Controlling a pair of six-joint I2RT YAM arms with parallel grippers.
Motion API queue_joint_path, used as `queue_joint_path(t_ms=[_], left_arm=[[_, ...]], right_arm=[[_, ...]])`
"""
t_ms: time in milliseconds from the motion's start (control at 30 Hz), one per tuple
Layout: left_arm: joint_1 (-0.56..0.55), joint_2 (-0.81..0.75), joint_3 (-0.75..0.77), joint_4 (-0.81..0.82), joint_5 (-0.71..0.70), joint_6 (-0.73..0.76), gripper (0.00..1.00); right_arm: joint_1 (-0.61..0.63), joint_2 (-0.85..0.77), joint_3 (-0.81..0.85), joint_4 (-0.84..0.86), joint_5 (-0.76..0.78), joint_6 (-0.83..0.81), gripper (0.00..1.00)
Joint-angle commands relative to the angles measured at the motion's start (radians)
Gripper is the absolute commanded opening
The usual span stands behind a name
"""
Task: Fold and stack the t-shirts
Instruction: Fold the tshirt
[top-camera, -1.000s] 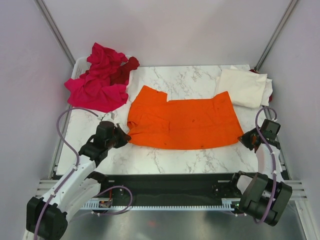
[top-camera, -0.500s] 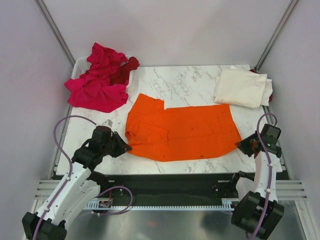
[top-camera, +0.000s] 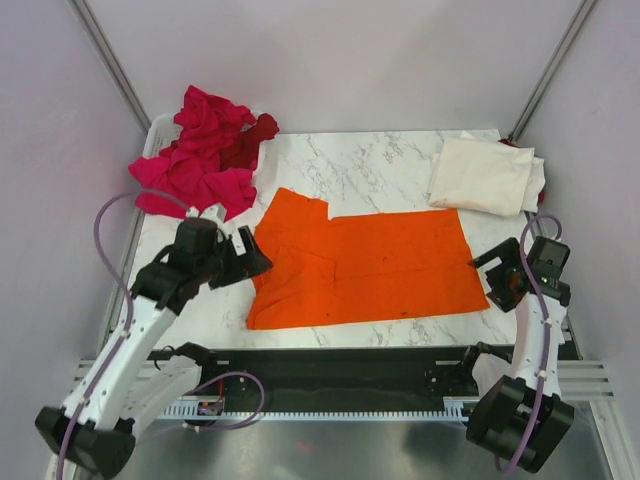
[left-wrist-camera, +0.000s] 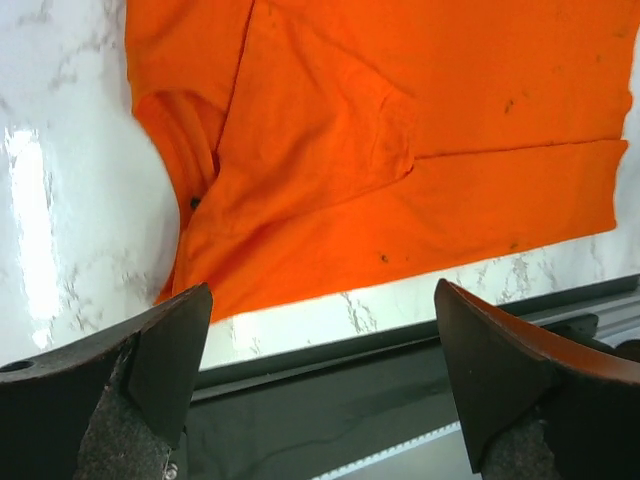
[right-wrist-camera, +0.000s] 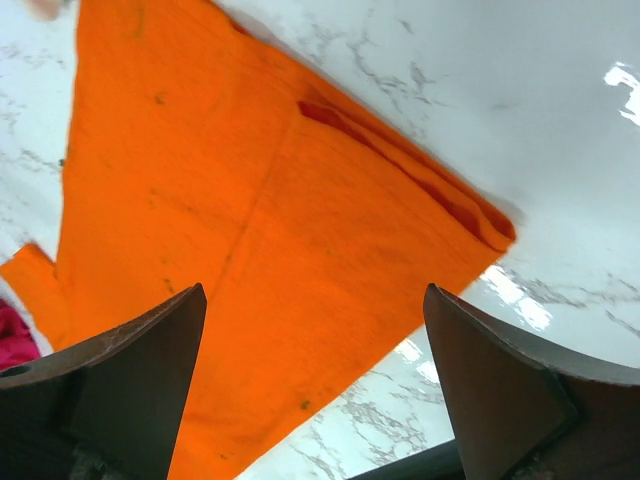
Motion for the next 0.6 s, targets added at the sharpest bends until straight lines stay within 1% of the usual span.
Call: queue_joint_path(t_ms=[0,33,67,100,133,167,233,267,300,333,367,400,433,500,533,567], left_arm=[[-0.003,0.218,0.117,0.192,-0.015,0.183,0.99],[-0.003,0.265,0.143,0.219,-0.026,0.199,0.98],[-0.003,0.371,0.201,0.245,-0.030,0.217,0.98],[-0.003,0.420,0.229,0.299,-0.064,0.263,0.98],[-0.003,0.472,0.263,0.313,-0.090,0.278,0.98],[-0.003,0.588,0.335,0.342,-0.095,0.329,0.98],[-0.001,0.704,0.405,0.362,-0.167,0.377,0.98],[-0.001,0.758,0.483,0.367,-0.185,0.421,0.98],[0.002,0.871,0.522,0.374,-0.219,0.441,0.97],[0.005,0.925,0.601,0.376,-0.237,0.458,0.96],[0.014,0.976,0.643,0.376,-0.245,0.484,0.96],[0.022,1.081,0.683,0.375,-0.221,0.493,0.96],[0.028,1.124,0.764,0.375,-0.204,0.501,0.95],[0.045,1.235,0.835,0.375,-0.162,0.509,0.94],[0.048,1.269,0.899,0.372,-0.158,0.509,0.93],[0.053,1.296,0.930,0.370,-0.150,0.509,0.92]], right_arm=[[0.007,0.051,0.059,0.103,-0.088,0.003,0.98],[0.011,0.060,0.068,0.117,-0.093,0.001,0.98],[0.017,0.080,0.080,0.123,-0.098,-0.015,0.98],[0.040,0.089,0.112,0.120,-0.089,-0.025,0.98],[0.053,0.097,0.126,0.112,-0.072,-0.032,0.98],[0.077,0.105,0.149,0.112,-0.067,-0.052,0.98],[0.099,0.105,0.160,0.112,-0.053,-0.066,0.98],[0.111,0.099,0.163,0.115,-0.052,-0.074,0.98],[0.119,0.096,0.163,0.115,-0.052,-0.078,0.98],[0.126,0.094,0.163,0.117,-0.053,-0.083,0.98],[0.140,0.094,0.162,0.118,-0.056,-0.088,0.98],[0.148,0.094,0.160,0.120,-0.061,-0.094,0.98],[0.157,0.094,0.159,0.121,-0.067,-0.097,0.98],[0.183,0.083,0.156,0.121,-0.079,-0.106,0.98],[0.191,0.068,0.154,0.120,-0.079,-0.109,0.98],[0.205,0.057,0.150,0.118,-0.078,-0.114,0.98]])
